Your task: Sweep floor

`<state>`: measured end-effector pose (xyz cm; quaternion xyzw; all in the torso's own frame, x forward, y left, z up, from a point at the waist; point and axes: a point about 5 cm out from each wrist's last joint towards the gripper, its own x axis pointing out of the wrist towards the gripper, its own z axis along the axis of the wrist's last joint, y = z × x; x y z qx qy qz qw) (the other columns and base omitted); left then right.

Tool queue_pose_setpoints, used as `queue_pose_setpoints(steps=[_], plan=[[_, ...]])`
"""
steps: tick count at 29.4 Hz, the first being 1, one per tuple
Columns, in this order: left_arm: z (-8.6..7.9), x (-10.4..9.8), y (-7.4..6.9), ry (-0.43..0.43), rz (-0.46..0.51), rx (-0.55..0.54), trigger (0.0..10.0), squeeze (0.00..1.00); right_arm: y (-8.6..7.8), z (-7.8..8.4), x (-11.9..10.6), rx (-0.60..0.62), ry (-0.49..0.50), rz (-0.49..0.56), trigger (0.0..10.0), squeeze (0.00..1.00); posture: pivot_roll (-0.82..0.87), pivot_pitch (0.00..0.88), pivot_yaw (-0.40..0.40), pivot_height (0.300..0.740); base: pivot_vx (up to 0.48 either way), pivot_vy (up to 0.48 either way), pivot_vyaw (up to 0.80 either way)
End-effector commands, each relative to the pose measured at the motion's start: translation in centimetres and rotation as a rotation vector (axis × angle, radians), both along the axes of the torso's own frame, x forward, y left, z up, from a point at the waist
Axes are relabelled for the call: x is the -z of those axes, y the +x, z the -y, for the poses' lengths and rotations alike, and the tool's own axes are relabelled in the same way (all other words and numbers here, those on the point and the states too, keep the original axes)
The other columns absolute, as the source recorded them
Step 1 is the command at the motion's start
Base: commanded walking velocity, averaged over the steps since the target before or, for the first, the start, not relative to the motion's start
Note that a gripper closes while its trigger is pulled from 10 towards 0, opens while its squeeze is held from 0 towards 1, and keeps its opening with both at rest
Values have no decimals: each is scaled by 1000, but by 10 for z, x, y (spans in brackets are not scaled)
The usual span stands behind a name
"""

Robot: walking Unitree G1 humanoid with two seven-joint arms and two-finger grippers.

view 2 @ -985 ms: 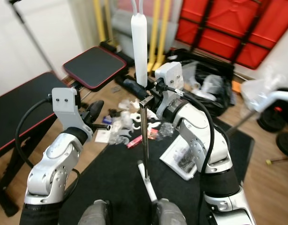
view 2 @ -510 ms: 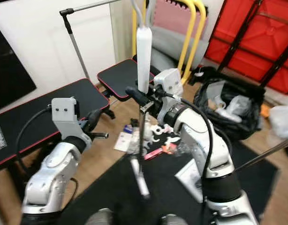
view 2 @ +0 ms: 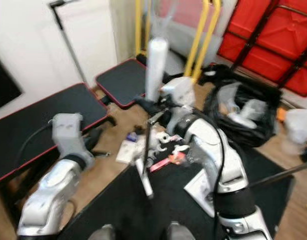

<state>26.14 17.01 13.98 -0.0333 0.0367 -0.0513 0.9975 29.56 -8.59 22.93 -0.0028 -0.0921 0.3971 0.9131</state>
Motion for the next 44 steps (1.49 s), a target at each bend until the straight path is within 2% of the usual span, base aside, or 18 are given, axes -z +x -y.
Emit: queue_pose_setpoints(steps=[1,19,23,32,44], plan=[[8,2,-4,-8,0,46,10000,0,-3,5,-7,1,0,53,10000,0,-132,156,-143,740,244,0,0],[10,6,-7,-16,8,34,10000,0,-5,3,-5,-50,-1,52,10000,0,-132,140,-151,740,241,0,603],[12,8,-5,-7,17,47,10000,0,-2,4,-5,-14,36,44,10000,0,-130,136,-150,740,241,0,0],[13,9,-2,2,24,65,10000,0,0,4,-6,18,52,58,10000,0,-132,132,-145,740,240,0,0],[16,12,0,8,28,78,10000,0,7,13,-11,104,76,82,10000,0,-131,132,-147,740,242,0,0]])
